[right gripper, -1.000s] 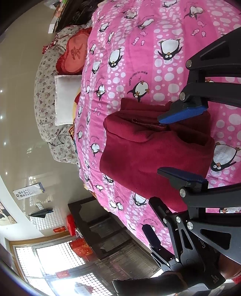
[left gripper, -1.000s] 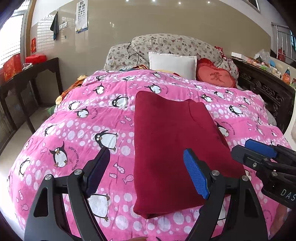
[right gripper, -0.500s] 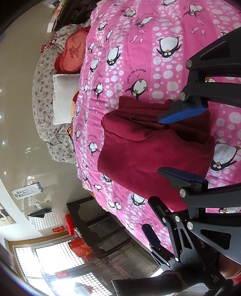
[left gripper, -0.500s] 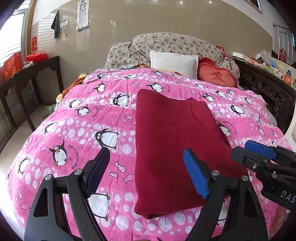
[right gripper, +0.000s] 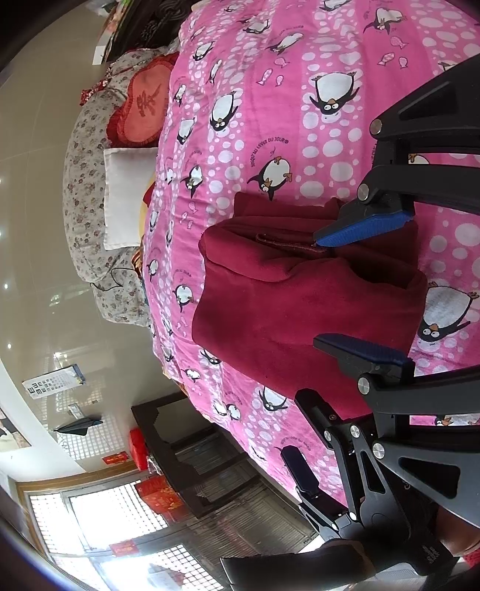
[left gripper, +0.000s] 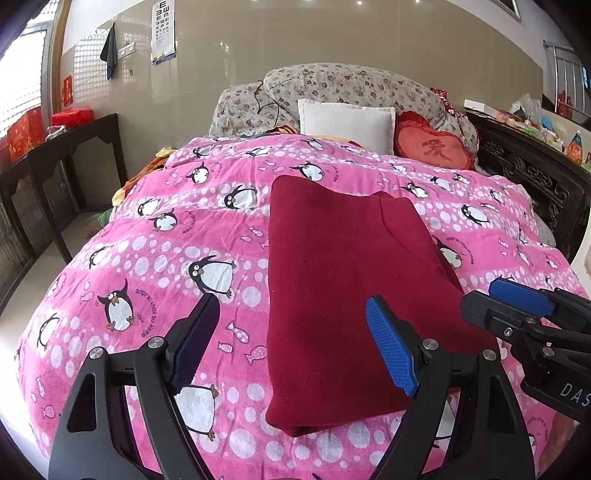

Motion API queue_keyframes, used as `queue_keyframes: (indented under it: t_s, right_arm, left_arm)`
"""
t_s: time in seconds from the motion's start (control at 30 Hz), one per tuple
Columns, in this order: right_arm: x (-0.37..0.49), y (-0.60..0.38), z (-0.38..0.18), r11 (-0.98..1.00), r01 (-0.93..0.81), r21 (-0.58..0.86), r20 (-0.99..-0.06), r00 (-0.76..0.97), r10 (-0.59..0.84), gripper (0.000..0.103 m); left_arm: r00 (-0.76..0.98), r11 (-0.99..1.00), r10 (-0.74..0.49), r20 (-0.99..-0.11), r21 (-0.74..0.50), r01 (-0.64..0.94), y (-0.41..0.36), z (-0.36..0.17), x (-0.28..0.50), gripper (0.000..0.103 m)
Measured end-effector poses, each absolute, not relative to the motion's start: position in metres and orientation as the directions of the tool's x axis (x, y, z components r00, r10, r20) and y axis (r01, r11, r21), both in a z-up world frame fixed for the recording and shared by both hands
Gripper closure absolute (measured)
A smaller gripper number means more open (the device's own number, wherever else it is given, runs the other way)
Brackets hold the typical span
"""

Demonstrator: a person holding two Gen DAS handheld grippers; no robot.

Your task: Fold small clothes

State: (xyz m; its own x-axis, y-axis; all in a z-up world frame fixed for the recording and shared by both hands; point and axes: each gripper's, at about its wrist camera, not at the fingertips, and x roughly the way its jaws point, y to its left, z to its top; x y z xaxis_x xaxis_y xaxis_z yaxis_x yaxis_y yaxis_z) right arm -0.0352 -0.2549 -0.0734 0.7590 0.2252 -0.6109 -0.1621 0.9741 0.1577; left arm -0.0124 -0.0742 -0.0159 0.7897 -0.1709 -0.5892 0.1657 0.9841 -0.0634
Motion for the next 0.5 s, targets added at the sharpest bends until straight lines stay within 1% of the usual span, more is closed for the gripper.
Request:
queue_keyframes:
  t_s: [0.27,0.4,0.5]
  right_arm:
    - [-0.0357,-0.2537,-0.0753,0.974,-0.161,0.16,-0.615,0.755,0.226,0.056]
    - [-0.0349,-0.255,-0.0769,0.973,-0.162,0.163,-0.619,0.752,0.228,0.056]
    - [-0.0334,-0.2563,-0.077,0.974,-0.158,0.163,-0.618,0.753,0.226,0.056]
  left_arm:
    - [0.788,0.983,-0.176,-0.59,-0.066,0.17,-0.0745,-0.0164,-0.0117,0.021]
    - [0.812,0.982,-0.182,-0.555,-0.055,0.183,-0.0753,-0.0155,-0.0144,0.021]
    - [0.812,0.981,-0.18,-0.555,-0.046,0.186,-0.0741,-0.0154,-0.0135,0.021]
